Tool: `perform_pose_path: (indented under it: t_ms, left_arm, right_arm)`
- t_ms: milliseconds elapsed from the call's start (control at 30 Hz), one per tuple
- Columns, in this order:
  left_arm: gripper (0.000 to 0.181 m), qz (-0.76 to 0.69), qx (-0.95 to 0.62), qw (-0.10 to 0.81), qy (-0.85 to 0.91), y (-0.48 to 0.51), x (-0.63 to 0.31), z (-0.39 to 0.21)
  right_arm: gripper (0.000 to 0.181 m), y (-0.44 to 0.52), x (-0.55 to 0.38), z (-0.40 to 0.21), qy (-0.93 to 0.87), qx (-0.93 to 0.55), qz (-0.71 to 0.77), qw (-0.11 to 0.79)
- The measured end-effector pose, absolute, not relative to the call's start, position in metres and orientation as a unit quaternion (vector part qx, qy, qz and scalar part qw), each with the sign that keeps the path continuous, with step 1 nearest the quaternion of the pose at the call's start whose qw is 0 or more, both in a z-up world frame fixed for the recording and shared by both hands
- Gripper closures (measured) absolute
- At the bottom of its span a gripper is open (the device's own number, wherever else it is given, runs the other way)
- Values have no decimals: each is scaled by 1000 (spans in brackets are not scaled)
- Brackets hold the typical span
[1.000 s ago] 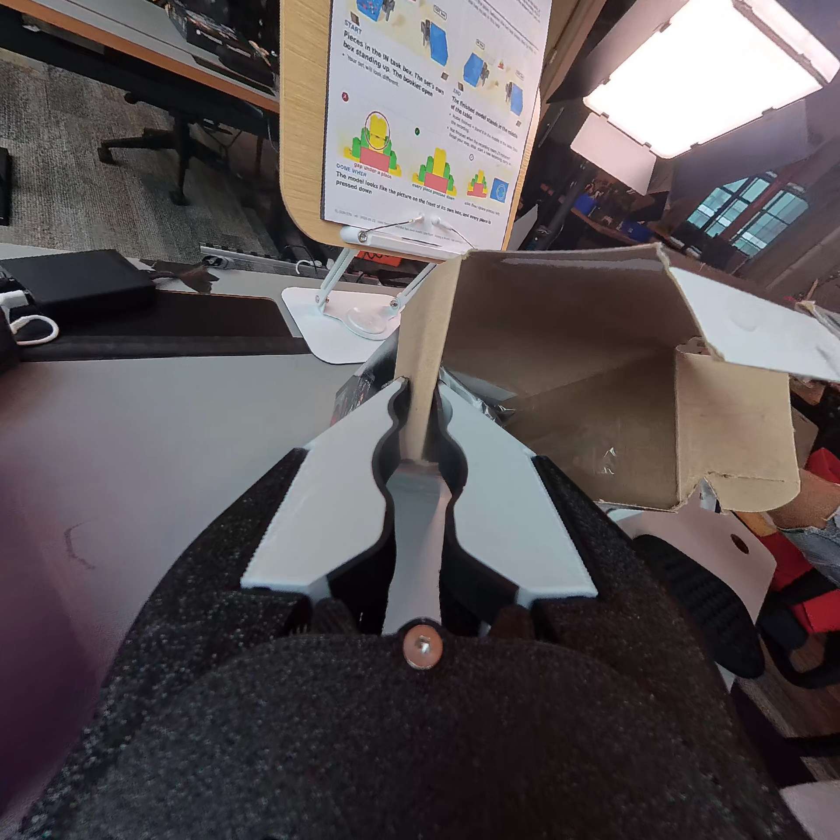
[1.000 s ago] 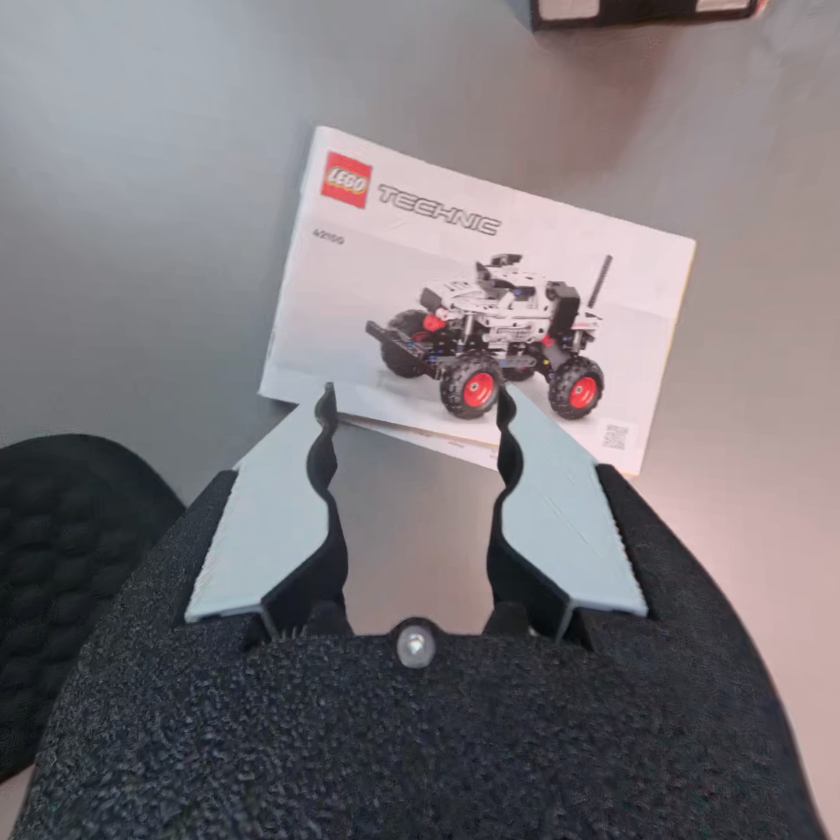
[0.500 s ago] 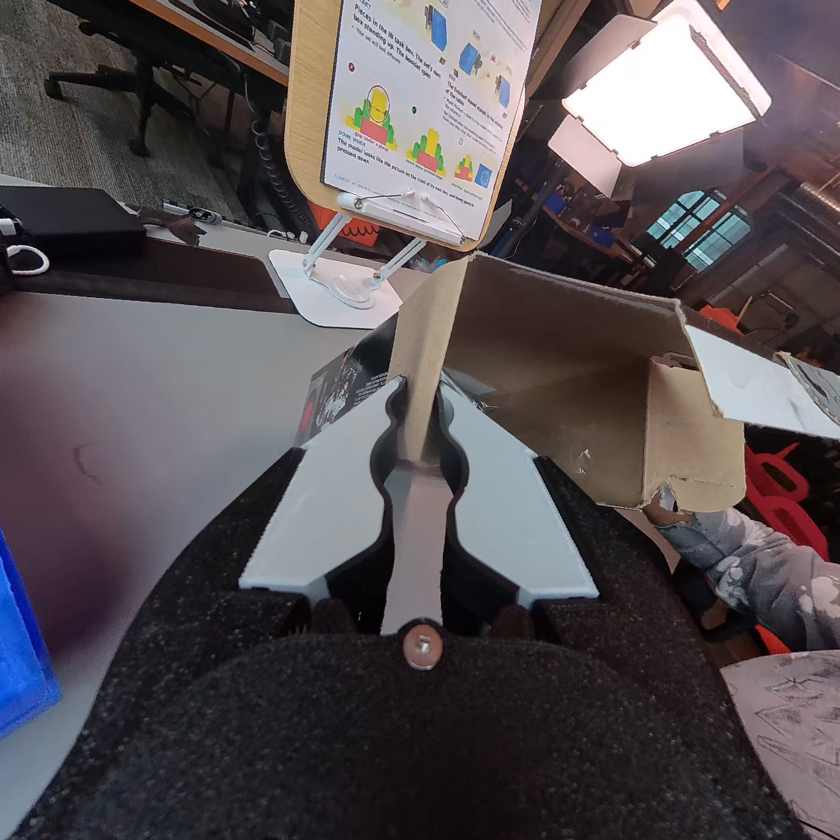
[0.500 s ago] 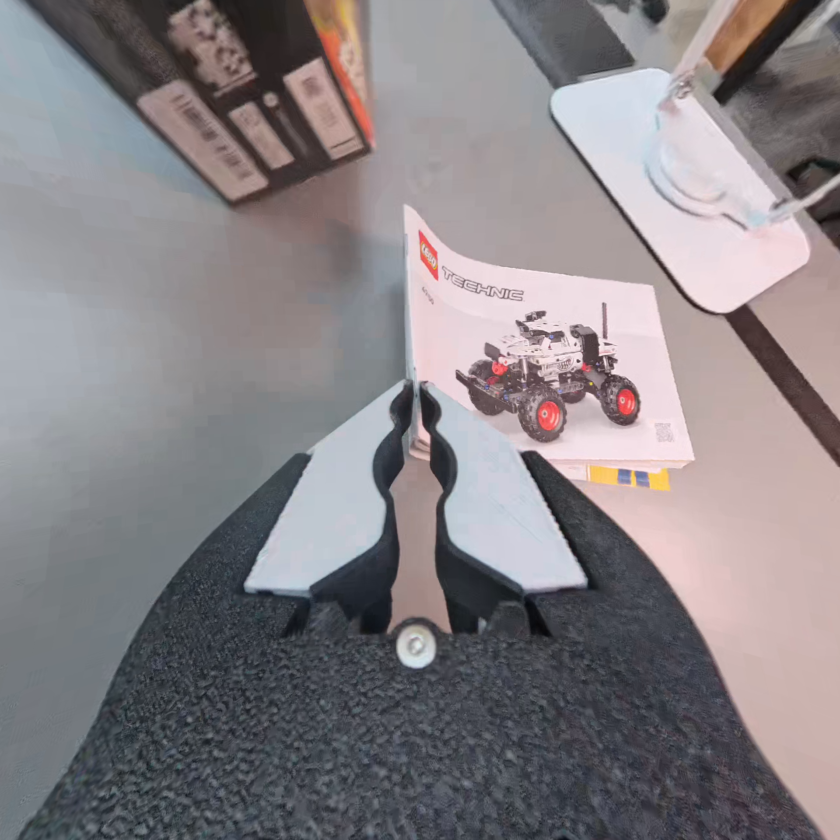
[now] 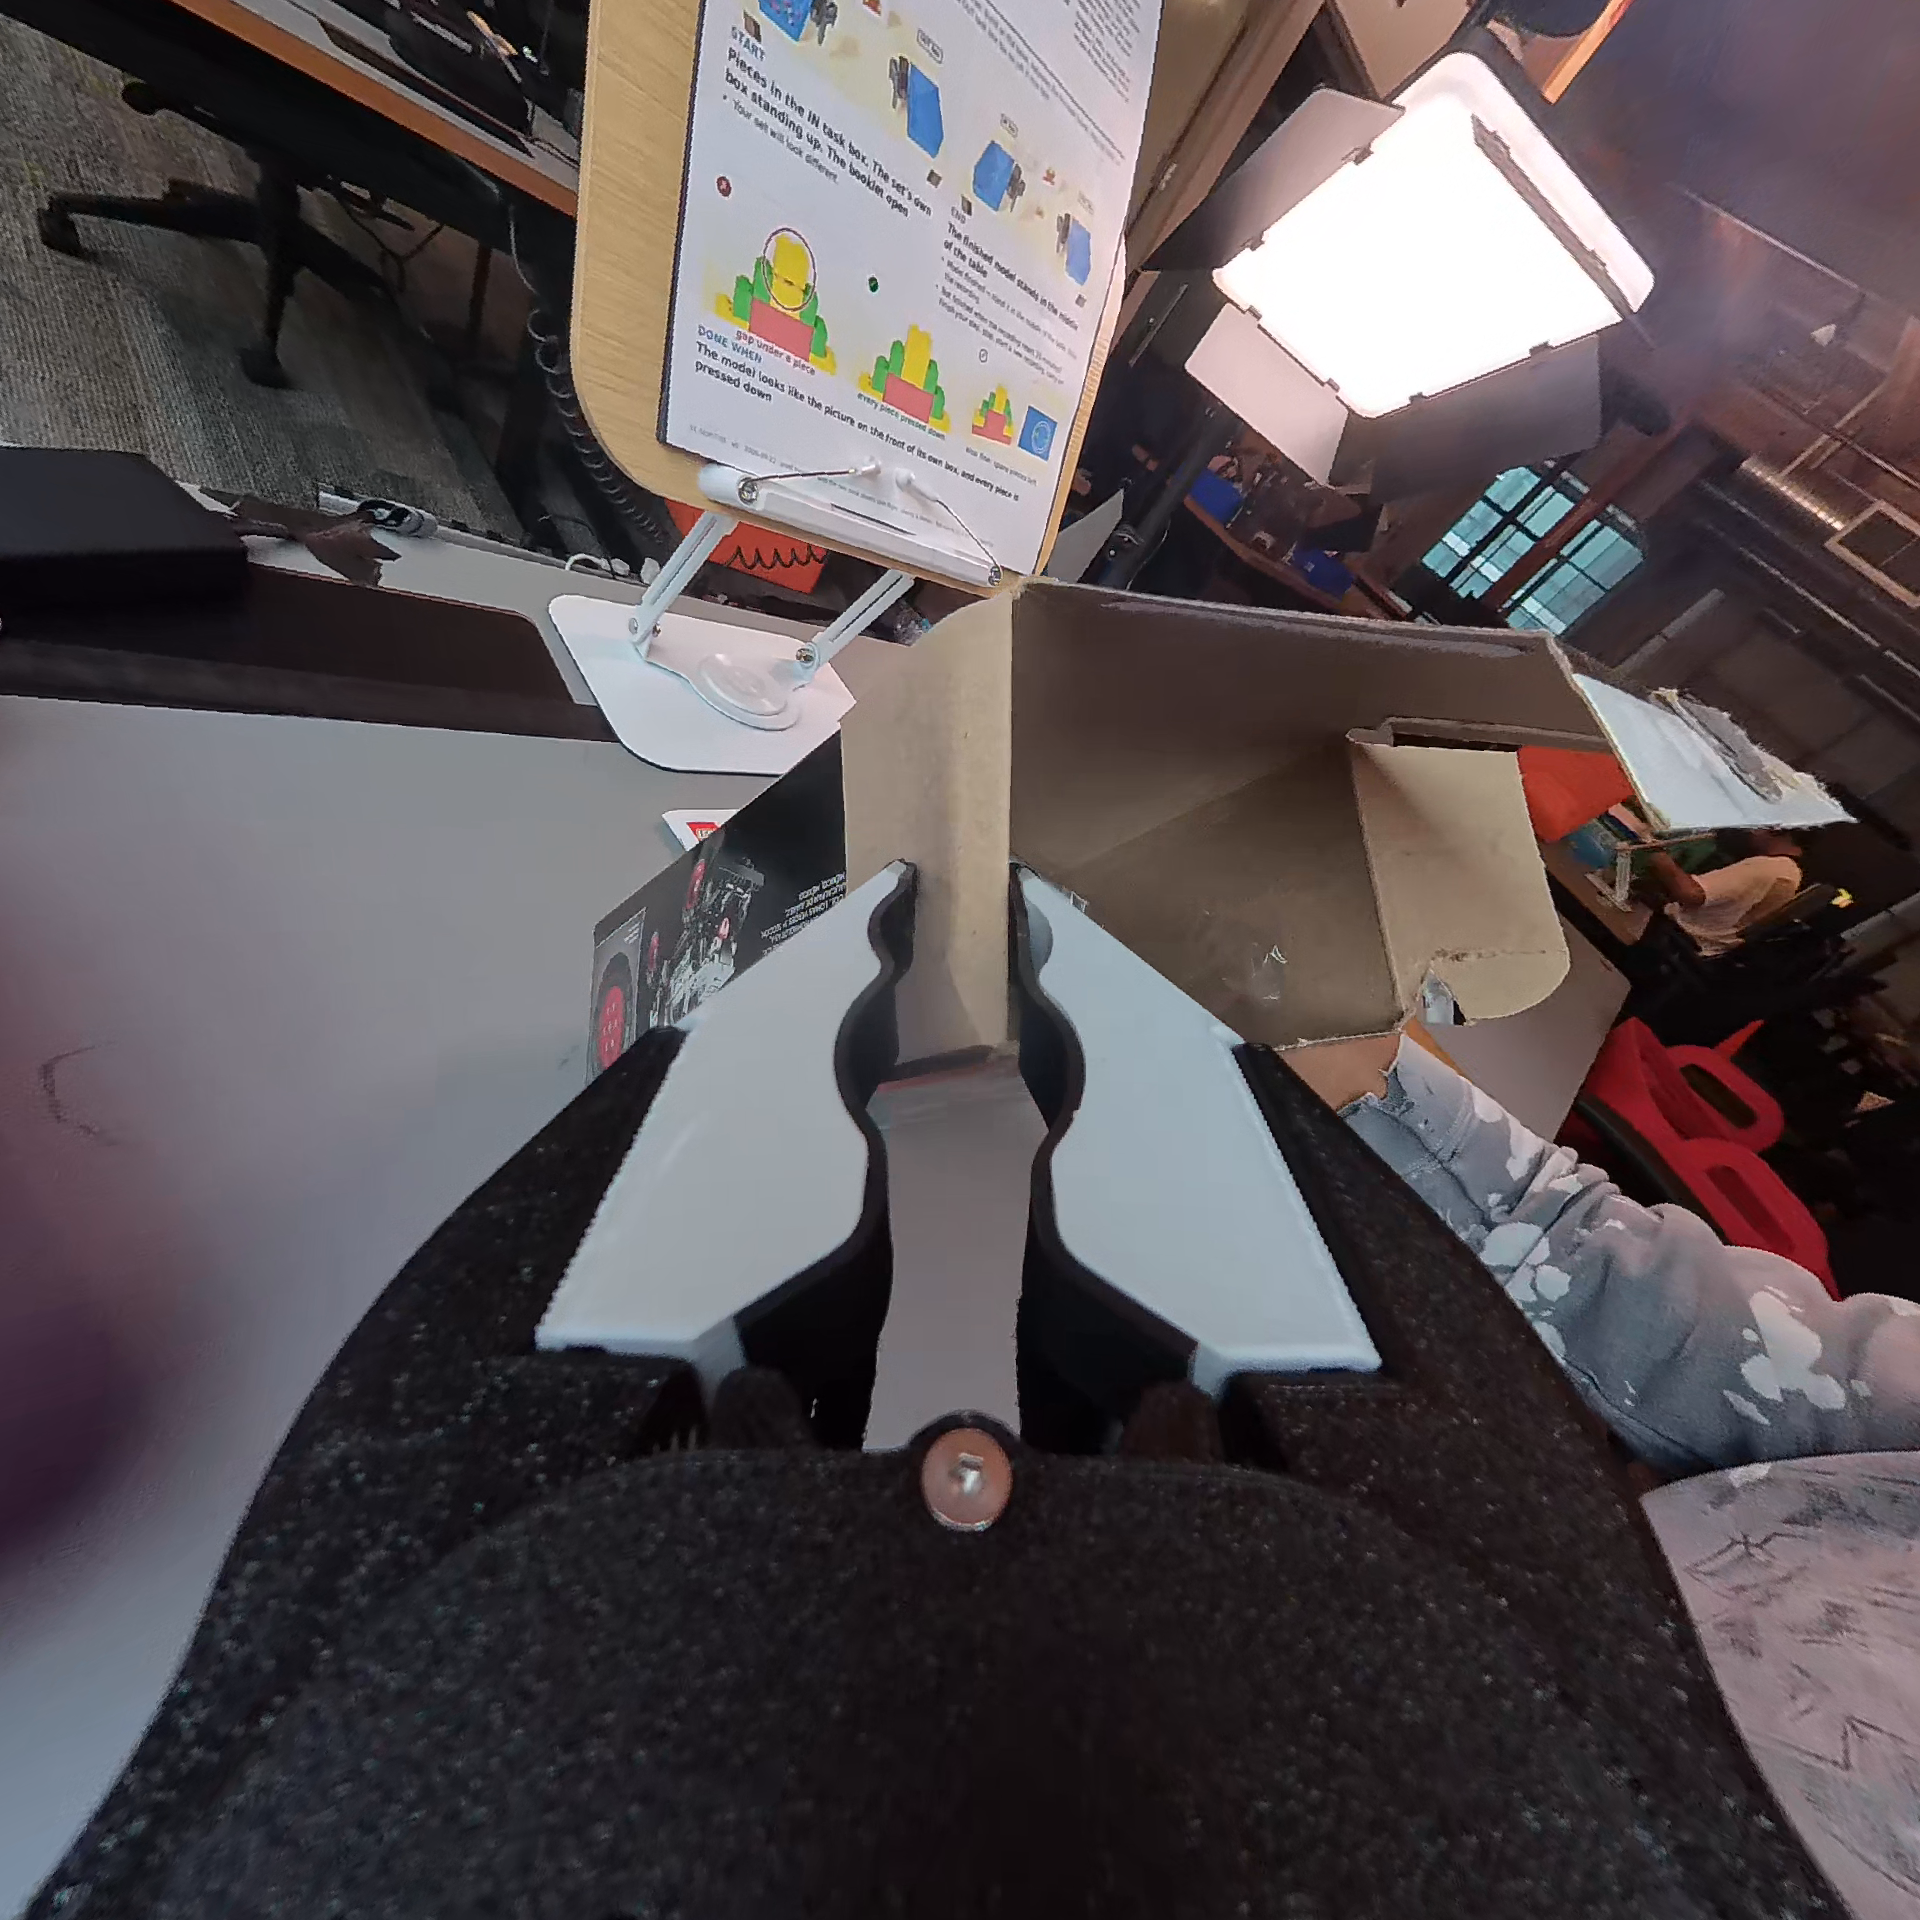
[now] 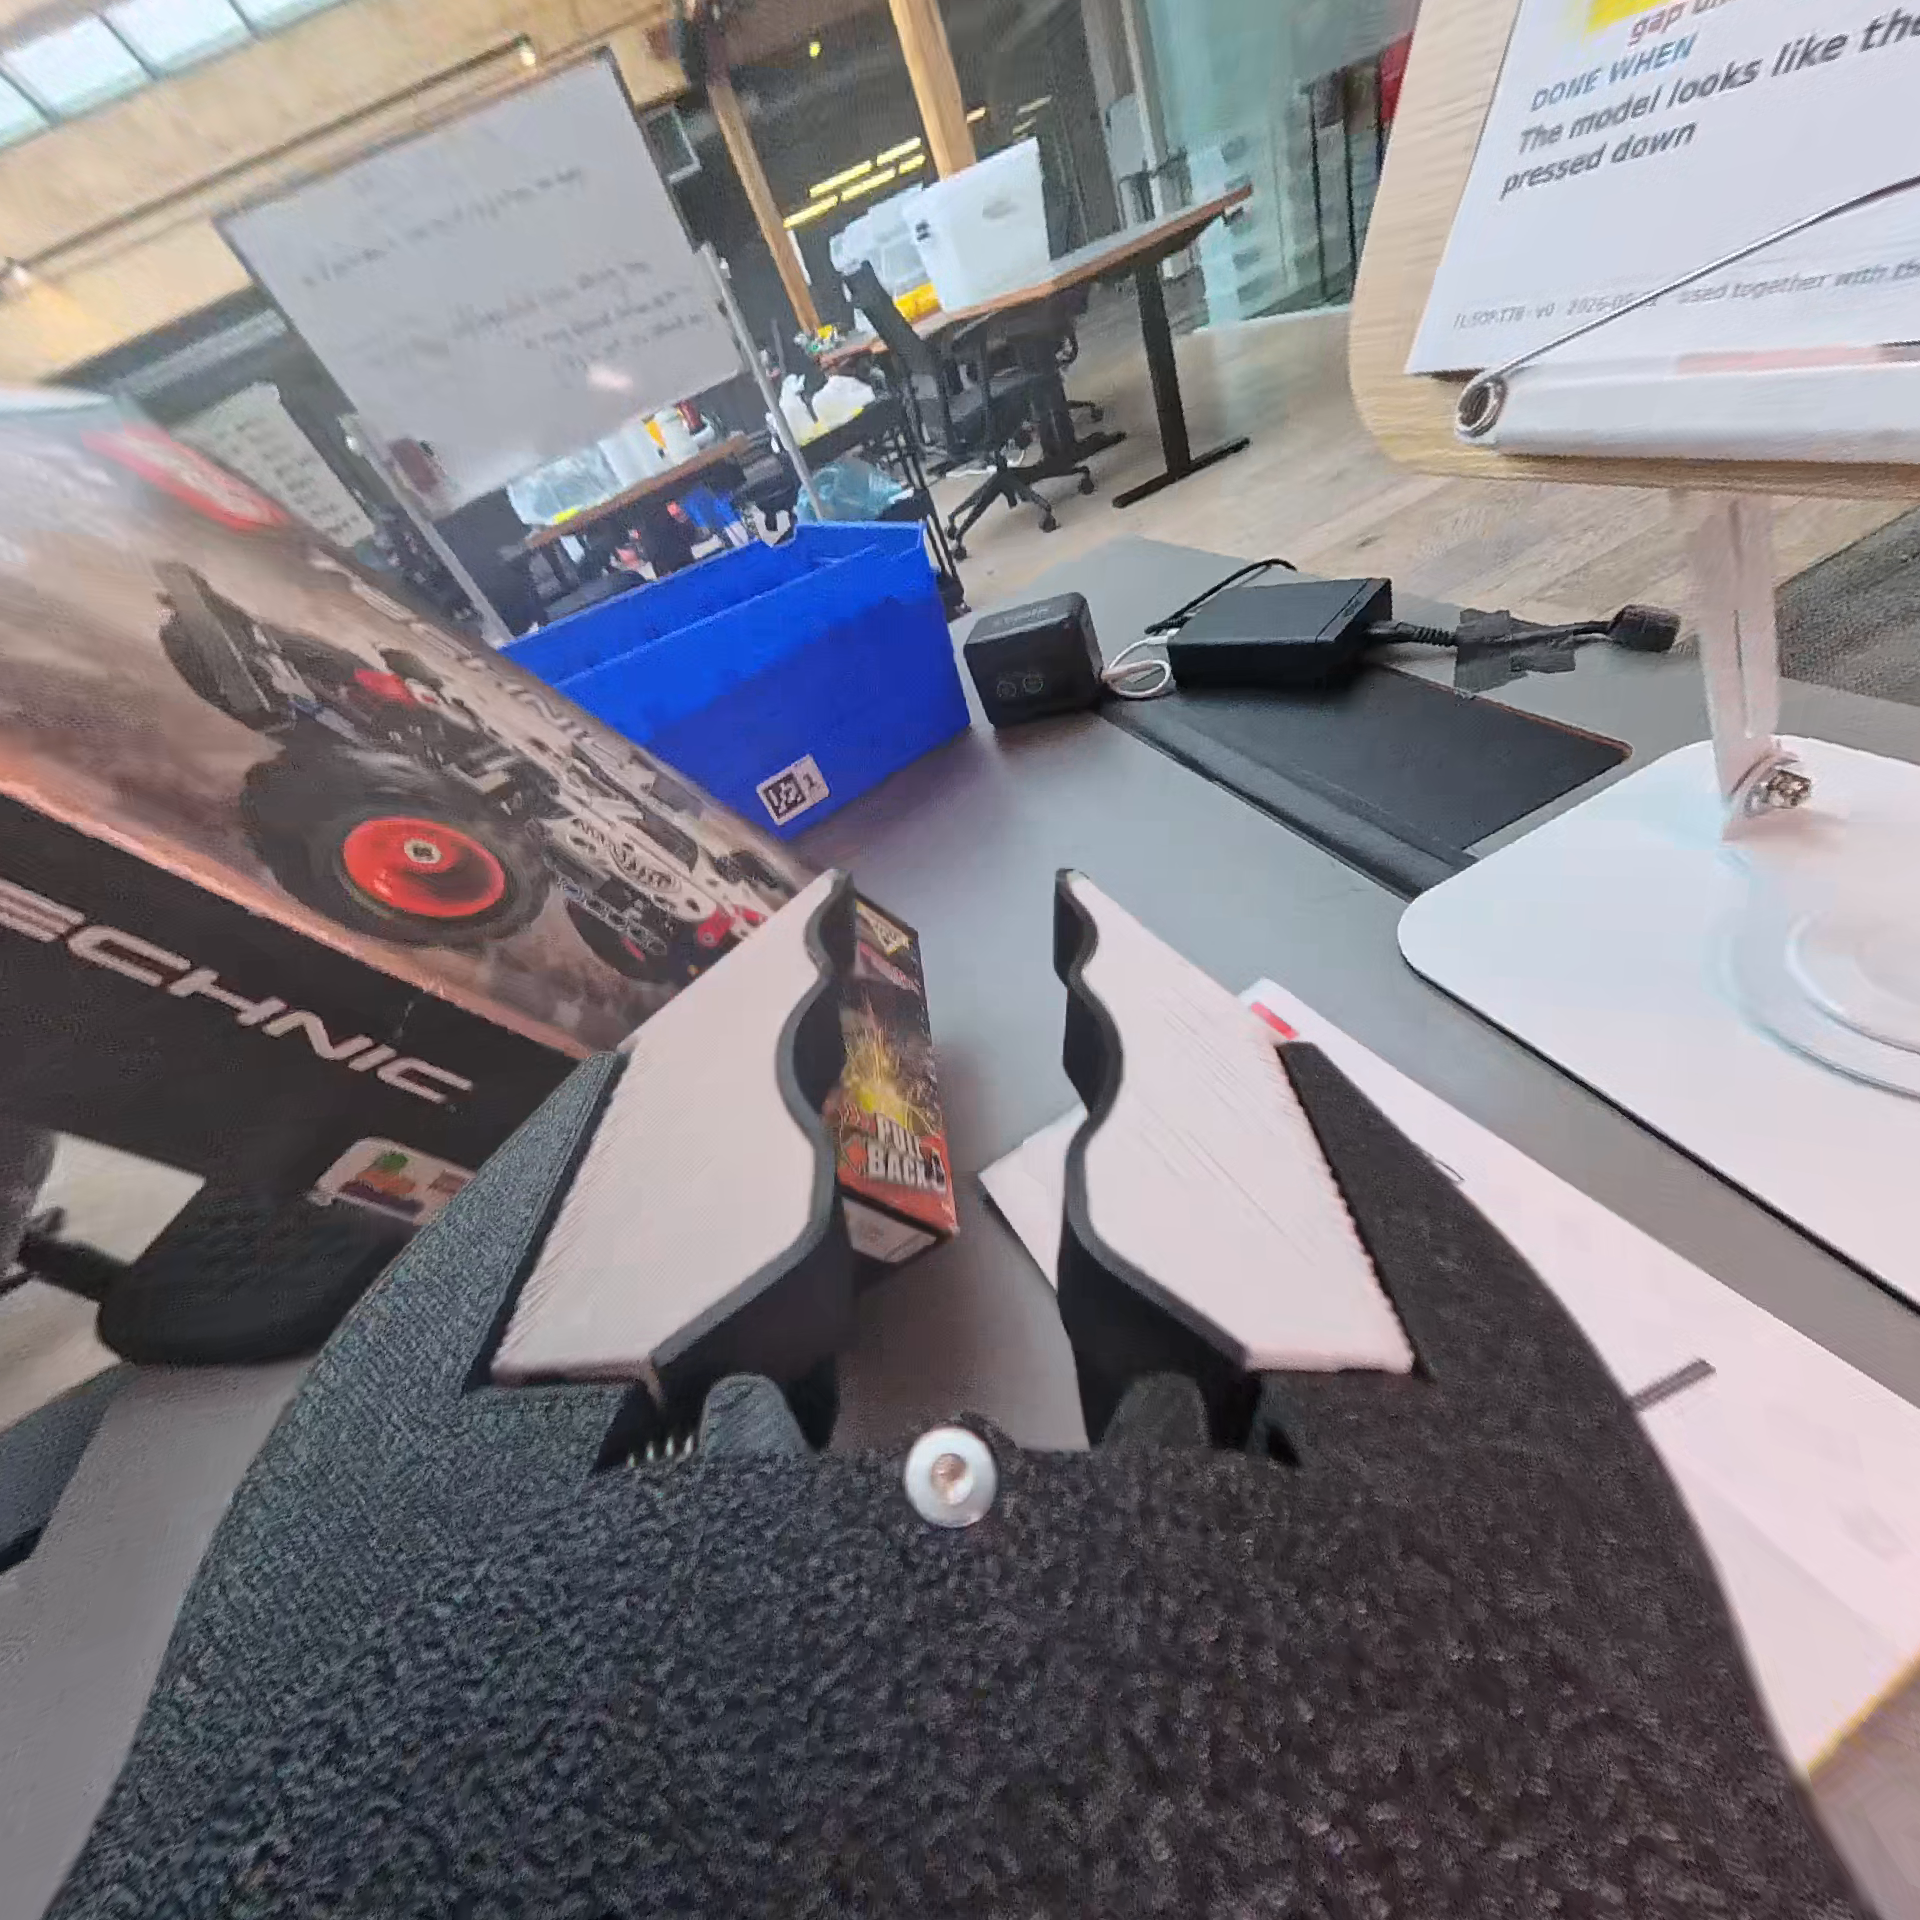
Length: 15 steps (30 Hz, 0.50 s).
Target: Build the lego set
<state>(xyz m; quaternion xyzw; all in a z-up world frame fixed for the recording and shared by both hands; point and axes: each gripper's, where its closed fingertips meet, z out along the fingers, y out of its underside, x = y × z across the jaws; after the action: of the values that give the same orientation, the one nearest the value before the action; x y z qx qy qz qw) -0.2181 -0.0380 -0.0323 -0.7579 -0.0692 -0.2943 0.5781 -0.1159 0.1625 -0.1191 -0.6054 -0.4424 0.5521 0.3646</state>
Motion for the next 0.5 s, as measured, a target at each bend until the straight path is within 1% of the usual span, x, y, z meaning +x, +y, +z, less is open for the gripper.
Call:
perform_pose_path:
  t_ms: [33, 133, 200, 267, 300, 333, 400, 500]
  left_arm:
    - [165, -297, -756, 579, -69, -38, -218, -32]
    - [165, -294, -755, 582, -68, -38, -220, -32]
    - [165, -298, -752, 584, -69, -37, -220, -32]
    - [164, -304, -749, 585, -72, -36, -220, -31]
    - [164, -307, -747, 585, -73, -35, -220, -31]
    - [164, -310, -746, 584, -75, -35, -220, -30]
    - [164, -312, -745, 584, -78, -34, -220, -30]
    - [163, -307, -744, 588, -80, -33, -220, -29]
  right_arm:
    - [140, 161, -106, -130, -482, -606, 520, 361]
    - [138, 179, -66, -196, -628, -613, 310, 366]
    - [137, 195, -44, -232, -699, -587, 169, 371]
    - [132, 186, -42, -255, -734, -572, 144, 338]
    - [140, 182, -47, -259, -734, -573, 154, 329]
    - [141, 181, -54, -259, -725, -582, 169, 327]
    - [153, 180, -65, -263, -709, -606, 188, 308]
    - [161, 192, -80, -264, -659, -653, 204, 314]
